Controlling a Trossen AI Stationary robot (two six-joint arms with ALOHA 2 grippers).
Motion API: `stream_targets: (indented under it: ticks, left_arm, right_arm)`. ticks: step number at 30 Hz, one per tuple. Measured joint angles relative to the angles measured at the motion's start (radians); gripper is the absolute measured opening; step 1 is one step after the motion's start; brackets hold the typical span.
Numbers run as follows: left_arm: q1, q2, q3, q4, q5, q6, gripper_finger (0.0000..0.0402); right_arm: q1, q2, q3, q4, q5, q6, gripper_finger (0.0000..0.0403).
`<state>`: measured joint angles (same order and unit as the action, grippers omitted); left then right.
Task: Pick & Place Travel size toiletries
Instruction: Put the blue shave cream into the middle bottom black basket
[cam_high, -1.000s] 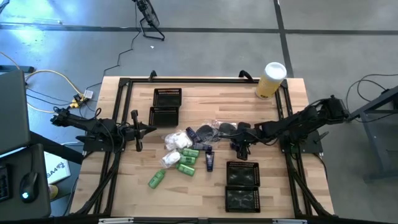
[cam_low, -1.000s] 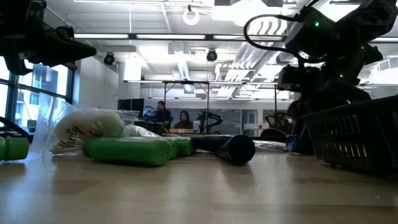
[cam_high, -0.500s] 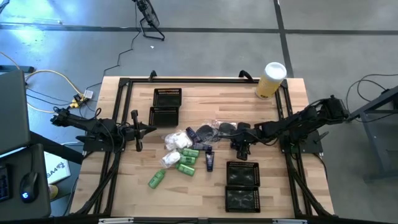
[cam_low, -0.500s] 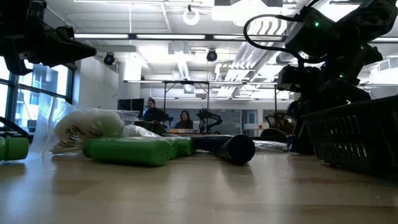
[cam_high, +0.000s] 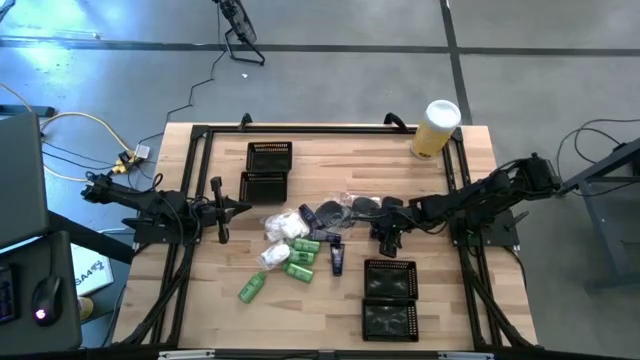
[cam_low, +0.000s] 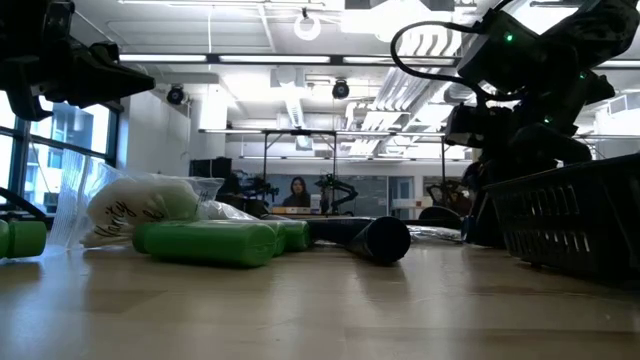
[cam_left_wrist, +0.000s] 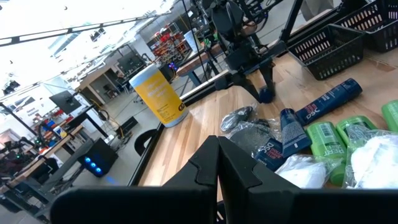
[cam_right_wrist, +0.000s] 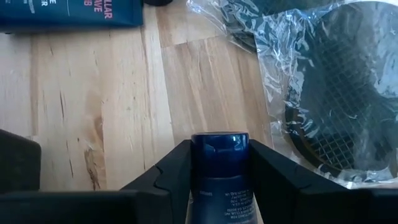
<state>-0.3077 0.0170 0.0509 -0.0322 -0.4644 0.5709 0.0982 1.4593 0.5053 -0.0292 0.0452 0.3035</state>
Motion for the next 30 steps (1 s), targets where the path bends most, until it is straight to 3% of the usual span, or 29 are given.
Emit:
stream_targets:
  ticks: [10, 30]
  left_arm:
    - [0.000, 0.000, 0.000, 0.000, 0.000, 0.000, 0.0000]
    - [0.000, 0.000, 0.000, 0.000, 0.000, 0.000, 0.0000]
  right_arm:
    - [0.000, 0.000, 0.000, 0.004, -0.020, 0.018, 0.0199]
    - [0.000, 0.000, 0.000, 0.036, -0.019, 0.010, 0.0204]
